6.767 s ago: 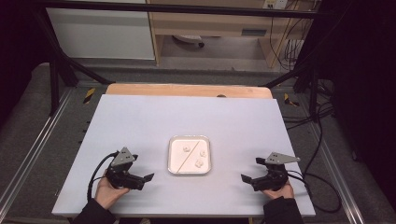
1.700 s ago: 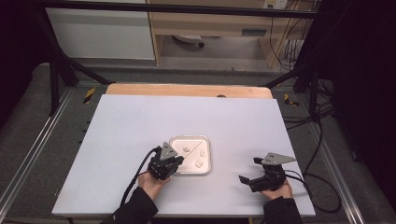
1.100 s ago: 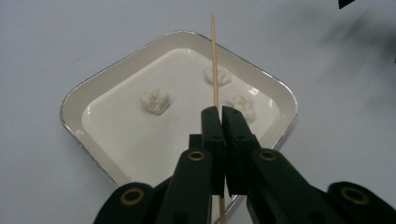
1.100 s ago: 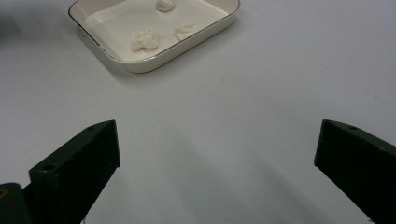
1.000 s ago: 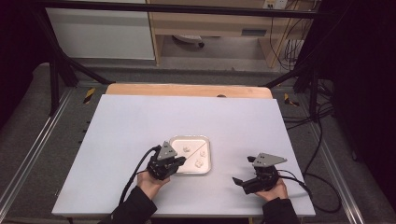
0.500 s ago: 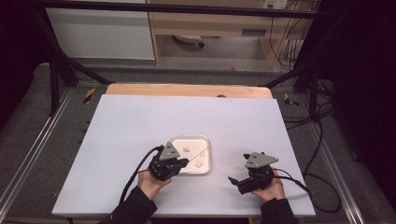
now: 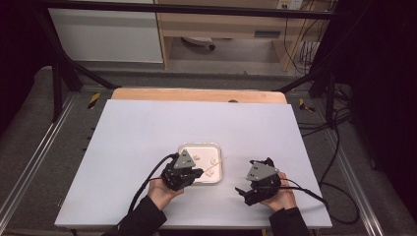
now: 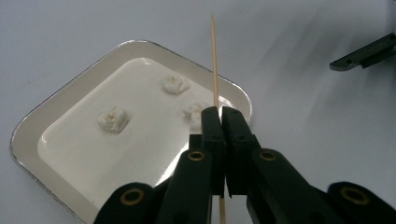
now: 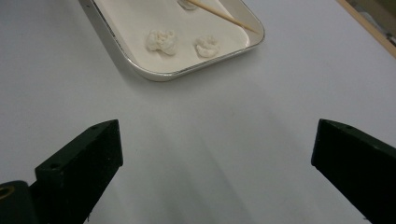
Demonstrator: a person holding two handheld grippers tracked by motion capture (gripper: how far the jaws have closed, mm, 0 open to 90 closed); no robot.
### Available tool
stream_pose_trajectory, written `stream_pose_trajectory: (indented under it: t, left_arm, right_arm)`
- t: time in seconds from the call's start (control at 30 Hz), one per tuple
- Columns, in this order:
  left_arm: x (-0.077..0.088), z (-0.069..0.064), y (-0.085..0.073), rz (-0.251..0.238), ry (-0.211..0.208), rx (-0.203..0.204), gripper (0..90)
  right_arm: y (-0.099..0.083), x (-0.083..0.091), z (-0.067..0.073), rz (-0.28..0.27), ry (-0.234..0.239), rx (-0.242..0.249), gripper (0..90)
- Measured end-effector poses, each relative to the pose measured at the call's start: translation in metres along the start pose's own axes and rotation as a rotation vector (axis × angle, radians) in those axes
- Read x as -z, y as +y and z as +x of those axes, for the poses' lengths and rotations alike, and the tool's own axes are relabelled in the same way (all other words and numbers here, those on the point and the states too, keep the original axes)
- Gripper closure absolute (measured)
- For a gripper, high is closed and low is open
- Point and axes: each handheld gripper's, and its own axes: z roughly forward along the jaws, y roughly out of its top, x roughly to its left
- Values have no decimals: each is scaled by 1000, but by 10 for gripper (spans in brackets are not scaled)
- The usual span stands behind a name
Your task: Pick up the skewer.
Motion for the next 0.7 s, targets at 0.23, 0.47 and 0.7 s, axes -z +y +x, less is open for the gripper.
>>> stream_pose_trajectory:
  t: [0.23, 0.47, 0.7]
  left_arm:
    - [-5, -8, 11, 19, -14, -44, 886]
    - [-9, -12, 19, 35, -27, -73, 886]
    - [-14, -16, 25, 60, -44, -99, 886]
  right_arm:
    - [10, 0, 4, 17, -27, 75, 49]
    - [12, 0, 7, 36, -58, 144, 69]
    - [13, 0, 11, 45, -80, 210, 117]
